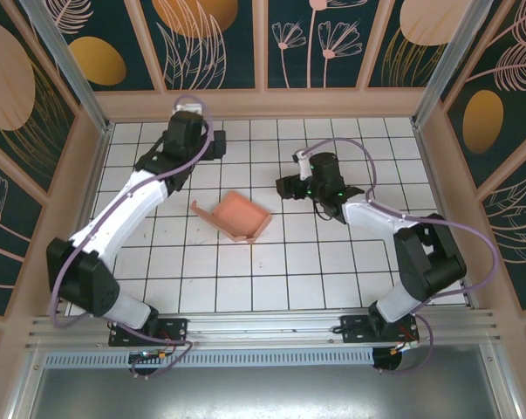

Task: Fold the paper box

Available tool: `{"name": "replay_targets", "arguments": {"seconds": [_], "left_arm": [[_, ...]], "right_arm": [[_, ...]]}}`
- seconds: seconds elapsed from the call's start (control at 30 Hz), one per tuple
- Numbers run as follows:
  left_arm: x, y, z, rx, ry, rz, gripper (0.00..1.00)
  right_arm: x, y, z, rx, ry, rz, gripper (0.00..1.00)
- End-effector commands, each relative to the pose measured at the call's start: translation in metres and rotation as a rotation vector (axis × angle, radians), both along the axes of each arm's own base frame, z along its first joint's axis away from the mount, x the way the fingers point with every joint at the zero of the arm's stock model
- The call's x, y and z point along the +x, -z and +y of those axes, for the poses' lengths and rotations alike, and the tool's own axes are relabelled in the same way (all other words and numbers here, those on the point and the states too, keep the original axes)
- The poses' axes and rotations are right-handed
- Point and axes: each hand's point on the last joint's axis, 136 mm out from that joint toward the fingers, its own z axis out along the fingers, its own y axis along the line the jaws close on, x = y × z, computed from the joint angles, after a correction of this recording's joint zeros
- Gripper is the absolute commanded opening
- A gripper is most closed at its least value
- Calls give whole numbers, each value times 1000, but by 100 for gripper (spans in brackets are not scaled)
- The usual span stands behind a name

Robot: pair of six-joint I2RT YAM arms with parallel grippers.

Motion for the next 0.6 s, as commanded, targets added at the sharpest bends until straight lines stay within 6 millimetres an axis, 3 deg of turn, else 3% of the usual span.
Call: {"name": "replay_targets", "arguments": {"seconds": [0.0, 0.13, 0.33, 0.43, 0.57], "left_arm": [[-12, -11, 51, -124, -230, -127, 99], [-54, 14, 113, -146, -450, -134, 99], [-110, 80, 165, -189, -614, -54, 99], [-132, 120, 170, -234, -639, 22, 99], [-142, 159, 156, -291, -587, 112, 99]], "right_arm": [[2, 0, 24, -22, -51, -6, 76], [0, 8, 53, -65, -113, -8, 76], [-2, 40, 94, -171, -195, 24, 77], [0, 62, 107, -262, -198, 36, 76], [10, 81, 108, -328, -151, 57, 76]]}}
